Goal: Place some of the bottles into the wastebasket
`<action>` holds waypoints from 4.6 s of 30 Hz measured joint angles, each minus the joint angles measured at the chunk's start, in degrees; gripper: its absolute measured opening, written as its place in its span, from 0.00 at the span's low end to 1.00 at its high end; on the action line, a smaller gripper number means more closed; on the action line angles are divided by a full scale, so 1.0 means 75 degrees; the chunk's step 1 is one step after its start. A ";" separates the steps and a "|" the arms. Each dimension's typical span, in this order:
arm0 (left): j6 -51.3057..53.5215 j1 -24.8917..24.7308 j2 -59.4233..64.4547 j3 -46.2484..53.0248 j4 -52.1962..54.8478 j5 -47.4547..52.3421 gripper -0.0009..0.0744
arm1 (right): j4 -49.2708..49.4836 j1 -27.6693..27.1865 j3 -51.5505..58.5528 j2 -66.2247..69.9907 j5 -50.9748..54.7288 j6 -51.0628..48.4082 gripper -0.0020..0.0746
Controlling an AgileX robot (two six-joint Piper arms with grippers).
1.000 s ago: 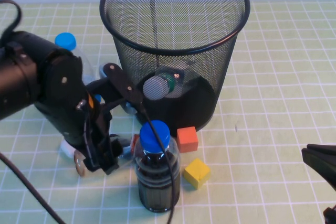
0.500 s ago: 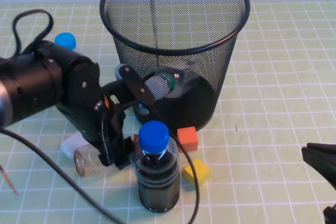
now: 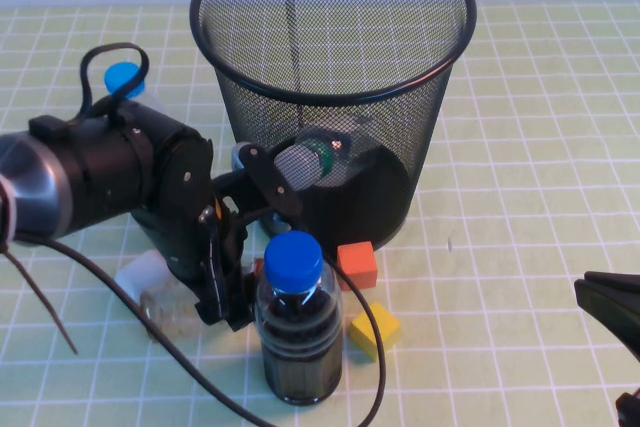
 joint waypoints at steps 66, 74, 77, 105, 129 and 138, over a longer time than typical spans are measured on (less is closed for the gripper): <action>-0.2699 0.0000 -0.5266 -0.0909 -0.0485 -0.1290 0.58 | -0.0403 0.0000 0.0000 0.0000 -0.0030 0.0000 0.02; -0.1824 0.0000 -0.3938 -0.2090 -0.1267 -0.3255 0.58 | -0.0403 0.0000 0.0000 0.0000 -0.0061 0.0000 0.02; -0.1758 0.0000 -0.3099 -0.2320 -0.1267 -0.3757 0.58 | -0.0403 0.0000 0.0000 0.0000 -0.0086 0.0000 0.02; -0.2023 0.0000 -0.0738 -0.2394 -0.1632 -0.4532 0.66 | -0.0743 0.0000 0.0000 0.0000 -0.0086 0.0000 0.02; -0.2041 0.0406 -0.1915 -0.2394 -0.1124 -0.2577 0.08 | -0.2144 0.0000 0.0000 -0.0368 0.1068 0.0082 0.02; -0.2058 0.0605 -0.4207 -0.1044 -0.1033 -0.2328 0.02 | -0.2743 0.0000 0.0590 -0.2010 0.1235 0.1358 0.02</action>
